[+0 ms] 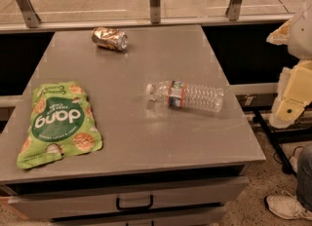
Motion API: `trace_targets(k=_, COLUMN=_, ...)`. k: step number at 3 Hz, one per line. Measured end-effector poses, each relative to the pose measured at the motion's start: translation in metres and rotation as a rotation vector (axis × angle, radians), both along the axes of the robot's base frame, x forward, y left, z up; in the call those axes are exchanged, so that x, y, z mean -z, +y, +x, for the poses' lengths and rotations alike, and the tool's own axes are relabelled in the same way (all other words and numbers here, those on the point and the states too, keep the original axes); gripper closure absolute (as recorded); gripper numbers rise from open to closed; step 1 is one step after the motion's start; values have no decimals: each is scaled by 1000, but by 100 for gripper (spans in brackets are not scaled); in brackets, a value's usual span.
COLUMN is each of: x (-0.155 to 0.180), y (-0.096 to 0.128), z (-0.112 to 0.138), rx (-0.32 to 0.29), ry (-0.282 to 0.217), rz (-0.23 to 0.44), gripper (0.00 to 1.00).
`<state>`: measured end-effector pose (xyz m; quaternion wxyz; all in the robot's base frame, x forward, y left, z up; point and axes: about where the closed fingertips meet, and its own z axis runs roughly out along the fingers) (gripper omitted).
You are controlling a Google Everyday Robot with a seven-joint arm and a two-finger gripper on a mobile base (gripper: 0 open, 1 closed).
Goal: Place orange can upright
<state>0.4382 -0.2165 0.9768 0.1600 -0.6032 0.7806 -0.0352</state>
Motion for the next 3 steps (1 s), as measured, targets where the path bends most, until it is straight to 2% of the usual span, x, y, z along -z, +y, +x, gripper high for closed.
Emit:
trace_targets(k=1, x=0, y=0, z=0, rx=0, ry=0, rz=0, gripper=0)
trace_targets(k=2, x=12, y=14, z=39, rx=-34, ry=-36, rz=48, gripper=0)
trace_targets(k=3, x=30, y=54, z=113, rx=-113, ry=-100, rz=131, gripper=0)
